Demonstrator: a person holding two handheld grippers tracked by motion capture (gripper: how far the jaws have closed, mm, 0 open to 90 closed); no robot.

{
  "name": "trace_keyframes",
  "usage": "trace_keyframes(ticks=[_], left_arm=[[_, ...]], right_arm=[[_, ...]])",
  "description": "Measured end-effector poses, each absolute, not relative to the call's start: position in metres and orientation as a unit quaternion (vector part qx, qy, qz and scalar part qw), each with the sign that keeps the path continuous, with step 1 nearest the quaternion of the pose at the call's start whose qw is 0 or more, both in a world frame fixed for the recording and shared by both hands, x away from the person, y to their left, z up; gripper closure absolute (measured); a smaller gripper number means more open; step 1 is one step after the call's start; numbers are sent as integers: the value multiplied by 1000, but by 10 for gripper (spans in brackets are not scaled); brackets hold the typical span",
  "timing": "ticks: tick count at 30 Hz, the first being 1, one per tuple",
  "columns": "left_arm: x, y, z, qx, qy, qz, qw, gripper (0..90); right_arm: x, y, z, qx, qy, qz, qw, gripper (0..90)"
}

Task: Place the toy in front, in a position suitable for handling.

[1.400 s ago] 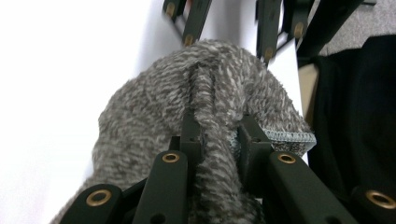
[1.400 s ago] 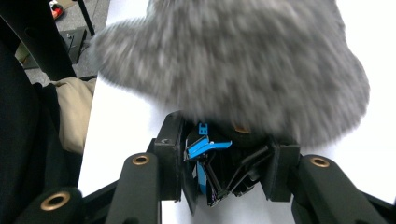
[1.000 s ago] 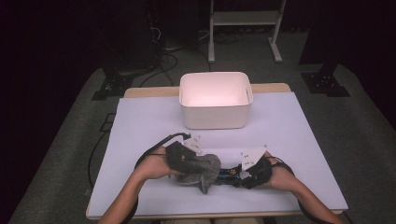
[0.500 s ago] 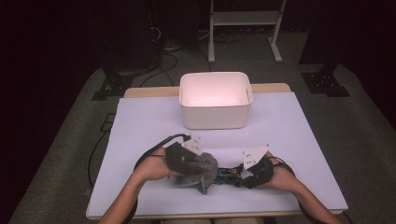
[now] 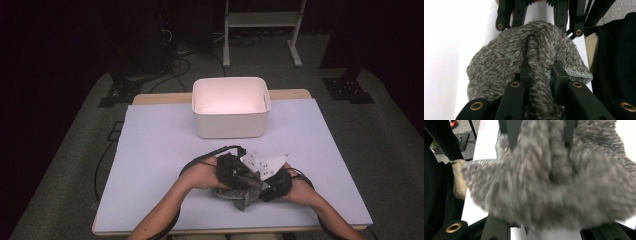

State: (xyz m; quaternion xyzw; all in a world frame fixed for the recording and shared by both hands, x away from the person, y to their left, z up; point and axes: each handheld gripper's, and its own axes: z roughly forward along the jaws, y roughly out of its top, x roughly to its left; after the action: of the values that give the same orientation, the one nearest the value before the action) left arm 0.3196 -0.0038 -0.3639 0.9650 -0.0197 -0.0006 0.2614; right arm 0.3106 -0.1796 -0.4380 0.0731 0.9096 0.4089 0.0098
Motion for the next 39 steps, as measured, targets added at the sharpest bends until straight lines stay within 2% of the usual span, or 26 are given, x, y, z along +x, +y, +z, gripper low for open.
trace_keyframes(ticks=[10,20,26,32,39], left_arm=[[326,62,-359,963,44,14,265,752],[327,85,-362,961,65,8,267,751],[326,77,-361,960,59,9,273,751],[323,39,-357,960,17,4,279,751],[324,22,-363,963,1,-7,268,751]], right_arm=[[311,-179,-438,68,911,407,13,568],[312,-179,-439,87,912,402,-7,545],[312,-179,-437,89,910,404,-4,547],[312,-175,-434,89,908,409,-2,553],[313,-170,-435,88,910,405,0,563]])
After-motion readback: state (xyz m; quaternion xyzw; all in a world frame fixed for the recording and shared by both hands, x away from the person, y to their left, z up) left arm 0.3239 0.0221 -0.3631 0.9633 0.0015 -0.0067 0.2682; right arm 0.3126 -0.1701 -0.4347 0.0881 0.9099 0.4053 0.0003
